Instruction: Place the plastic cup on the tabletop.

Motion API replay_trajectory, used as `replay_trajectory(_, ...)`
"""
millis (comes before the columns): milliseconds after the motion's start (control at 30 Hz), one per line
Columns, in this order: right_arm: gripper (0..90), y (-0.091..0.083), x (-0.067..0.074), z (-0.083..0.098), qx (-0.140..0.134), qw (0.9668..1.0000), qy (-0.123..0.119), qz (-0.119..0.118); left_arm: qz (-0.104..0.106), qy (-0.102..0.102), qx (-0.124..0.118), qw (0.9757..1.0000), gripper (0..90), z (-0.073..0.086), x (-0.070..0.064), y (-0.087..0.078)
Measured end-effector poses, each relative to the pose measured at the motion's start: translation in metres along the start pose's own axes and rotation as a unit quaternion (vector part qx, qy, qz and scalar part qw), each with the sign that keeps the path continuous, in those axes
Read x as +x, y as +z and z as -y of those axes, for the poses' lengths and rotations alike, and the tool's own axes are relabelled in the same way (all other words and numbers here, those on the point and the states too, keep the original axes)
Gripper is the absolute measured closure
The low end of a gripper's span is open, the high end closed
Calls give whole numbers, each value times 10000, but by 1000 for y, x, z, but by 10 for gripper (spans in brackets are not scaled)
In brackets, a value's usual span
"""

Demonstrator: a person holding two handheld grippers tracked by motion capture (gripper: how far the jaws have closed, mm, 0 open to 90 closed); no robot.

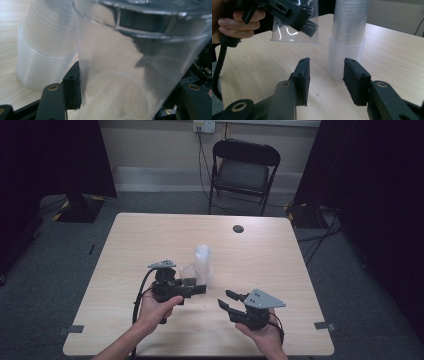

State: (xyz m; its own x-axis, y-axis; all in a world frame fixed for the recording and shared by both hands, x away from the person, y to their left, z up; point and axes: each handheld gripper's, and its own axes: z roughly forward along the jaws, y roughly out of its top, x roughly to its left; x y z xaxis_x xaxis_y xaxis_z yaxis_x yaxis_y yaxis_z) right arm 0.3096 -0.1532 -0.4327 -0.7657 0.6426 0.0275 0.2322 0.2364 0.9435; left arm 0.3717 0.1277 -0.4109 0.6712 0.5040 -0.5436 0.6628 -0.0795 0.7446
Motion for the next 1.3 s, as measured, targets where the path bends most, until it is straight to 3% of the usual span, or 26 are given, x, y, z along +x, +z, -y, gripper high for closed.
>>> replay_trajectory(300,602,3,9,-1,-75,9997,-234,-56,348,-335,120,9988,368,4,-2,6)
replay_trajectory(433,609,4,12,-3,-123,9994,-329,-70,243,-265,137,9993,368,6,-1,7)
replay_trajectory(700,622,11,19,-1,-51,9986,-512,-126,479,-613,104,9969,368,8,1,8)
replay_trajectory(967,649,14,20,1,-129,9981,-591,-133,567,-636,189,9962,366,11,-3,13)
replay_trajectory(1133,663,13,22,5,-177,9975,-690,-17,712,-810,211,9939,365,14,-6,17)
replay_trajectory(1300,670,12,23,4,-288,9967,-759,93,1016,-1006,184,9896,362,16,-11,21)
